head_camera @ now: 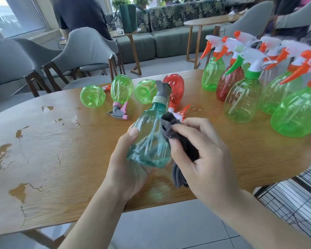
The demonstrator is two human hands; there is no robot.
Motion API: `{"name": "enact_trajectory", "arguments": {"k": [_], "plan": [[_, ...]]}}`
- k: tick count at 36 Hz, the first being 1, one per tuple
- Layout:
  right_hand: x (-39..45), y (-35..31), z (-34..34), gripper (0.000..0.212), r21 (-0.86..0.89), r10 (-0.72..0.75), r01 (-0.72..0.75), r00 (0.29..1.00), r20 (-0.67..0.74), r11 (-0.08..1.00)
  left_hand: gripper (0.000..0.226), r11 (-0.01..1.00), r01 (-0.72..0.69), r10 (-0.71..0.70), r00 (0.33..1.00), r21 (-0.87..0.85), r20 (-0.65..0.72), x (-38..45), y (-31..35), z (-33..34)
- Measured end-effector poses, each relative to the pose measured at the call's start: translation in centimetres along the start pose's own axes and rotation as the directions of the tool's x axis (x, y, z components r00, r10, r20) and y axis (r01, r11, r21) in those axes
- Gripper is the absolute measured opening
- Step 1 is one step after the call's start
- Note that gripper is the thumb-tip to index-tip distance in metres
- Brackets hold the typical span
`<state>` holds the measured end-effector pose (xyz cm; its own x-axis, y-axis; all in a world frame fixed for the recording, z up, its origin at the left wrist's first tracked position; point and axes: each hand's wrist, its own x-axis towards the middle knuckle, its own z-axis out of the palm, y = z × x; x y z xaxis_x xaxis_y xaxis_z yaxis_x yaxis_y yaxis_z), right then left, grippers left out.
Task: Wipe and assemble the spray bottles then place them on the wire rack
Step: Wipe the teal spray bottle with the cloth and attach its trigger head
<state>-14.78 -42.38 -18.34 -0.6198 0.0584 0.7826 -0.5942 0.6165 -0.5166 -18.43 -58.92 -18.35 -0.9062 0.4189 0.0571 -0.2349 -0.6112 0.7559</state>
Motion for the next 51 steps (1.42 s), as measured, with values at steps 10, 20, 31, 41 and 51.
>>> {"name": "enact_trajectory", "arguments": {"k": [10, 20, 31, 41, 51], "plan": [[1.3, 0.8, -0.5, 0.026, 0.063, 0.15, -0.148, 0.988, -0.028, 0.987, 0.079, 0.995, 0.094, -0.097, 0.99, 0.037, 0.107, -0.1, -0.5, 0.0], [0.1, 0.5, 0.0, 0.024, 0.071, -0.025, 0.025, 1.0, 0.002, 0.997, 0.087, 0.996, 0.06, -0.062, 0.998, 0.066, 0.025, 0.0, -0.2, 0.2], [-0.8, -0.1, 0.4, 0.022, 0.145, -0.018, 0.015, 1.0, 0.019, 0.989, 0.055, 0.995, 0.094, -0.093, 0.996, 0.032, -0.012, -0.1, -0.4, 0.0], [-1.6, -0.6, 1.4, 0.021, -0.018, -0.114, 0.114, 0.993, 0.016, 0.993, 0.072, 0.996, 0.041, -0.032, 0.992, 0.076, -0.121, 0.6, -0.7, -0.1], [-1.3, 0.3, 0.8, 0.016, -0.087, -0.345, 0.351, 0.935, 0.082, 0.932, 0.046, 0.995, 0.103, -0.103, 0.994, 0.009, -0.039, -0.1, 0.1, 0.4]]}}
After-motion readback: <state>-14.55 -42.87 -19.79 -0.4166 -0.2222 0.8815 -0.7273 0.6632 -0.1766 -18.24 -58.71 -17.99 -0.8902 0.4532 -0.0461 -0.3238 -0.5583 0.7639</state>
